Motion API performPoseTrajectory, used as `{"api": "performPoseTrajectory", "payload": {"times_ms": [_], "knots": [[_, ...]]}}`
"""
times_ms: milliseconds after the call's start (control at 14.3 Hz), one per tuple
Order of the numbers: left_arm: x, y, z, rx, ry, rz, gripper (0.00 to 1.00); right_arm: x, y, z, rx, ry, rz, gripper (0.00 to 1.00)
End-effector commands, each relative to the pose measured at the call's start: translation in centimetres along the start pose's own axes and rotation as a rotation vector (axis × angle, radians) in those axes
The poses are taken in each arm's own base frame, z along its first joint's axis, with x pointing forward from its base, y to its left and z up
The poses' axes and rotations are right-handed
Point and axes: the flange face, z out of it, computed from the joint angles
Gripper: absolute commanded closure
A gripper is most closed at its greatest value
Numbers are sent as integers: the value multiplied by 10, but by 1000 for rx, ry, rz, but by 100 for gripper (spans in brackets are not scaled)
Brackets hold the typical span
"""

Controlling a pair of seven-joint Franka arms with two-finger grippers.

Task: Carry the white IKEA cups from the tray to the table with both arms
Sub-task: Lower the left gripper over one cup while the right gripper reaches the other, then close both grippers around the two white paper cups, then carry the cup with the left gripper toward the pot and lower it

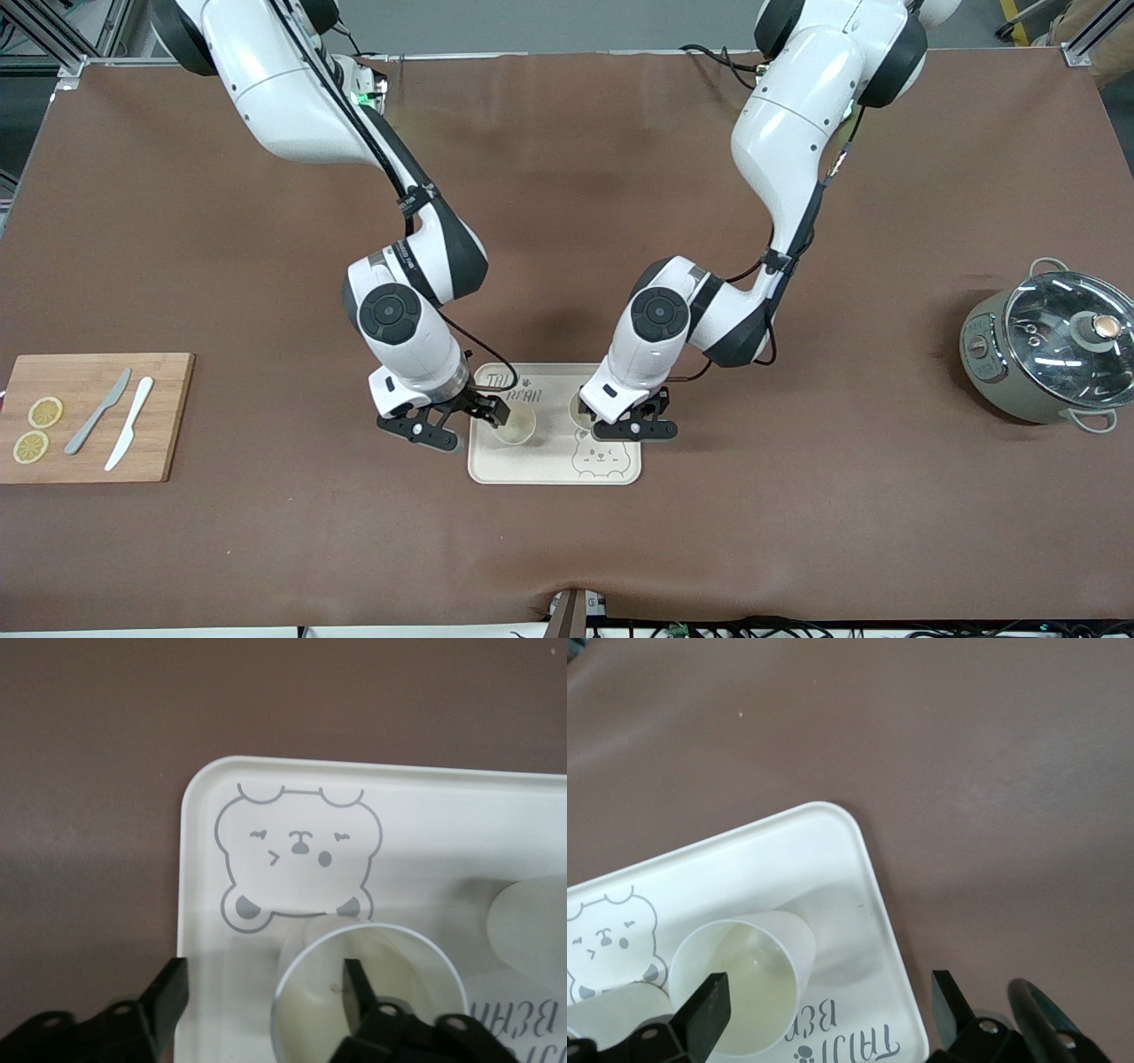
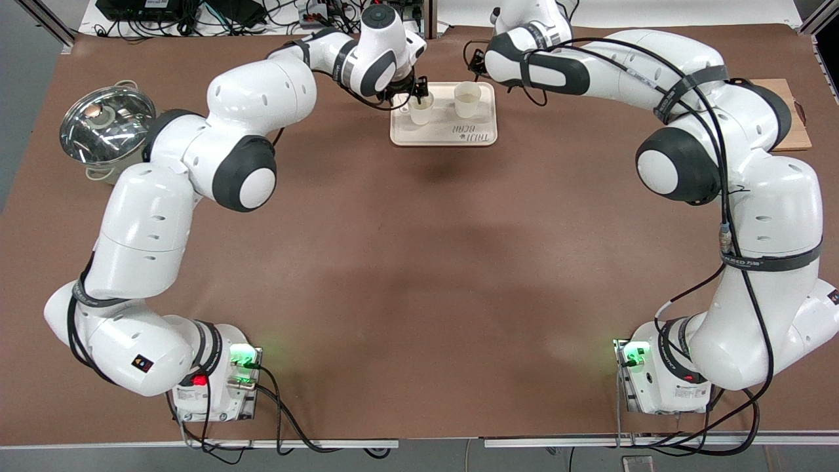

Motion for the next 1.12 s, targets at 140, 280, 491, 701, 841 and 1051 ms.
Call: {"api": "performPoseTrajectory", "payload": {"times_ms": [140, 280, 491, 701, 841, 1051], "knots": [[1, 5, -4, 3, 5, -29, 100, -11, -18, 10, 7, 20, -15, 0], [4, 4, -10, 2, 9, -31, 100, -13, -16, 21, -4, 12, -16, 0], [5, 2, -12, 6, 10, -35, 100, -17, -16, 41, 0, 22, -25, 0], [12, -12, -49, 83, -24, -23, 100, -18, -15, 47, 0, 24, -27, 0], [16, -38, -107, 150, -85, 20, 100, -18, -15, 48, -12, 35, -42, 0], [-10, -99, -165, 162, -115, 97, 100, -18, -13, 51, -28, 43, -55, 0]]}}
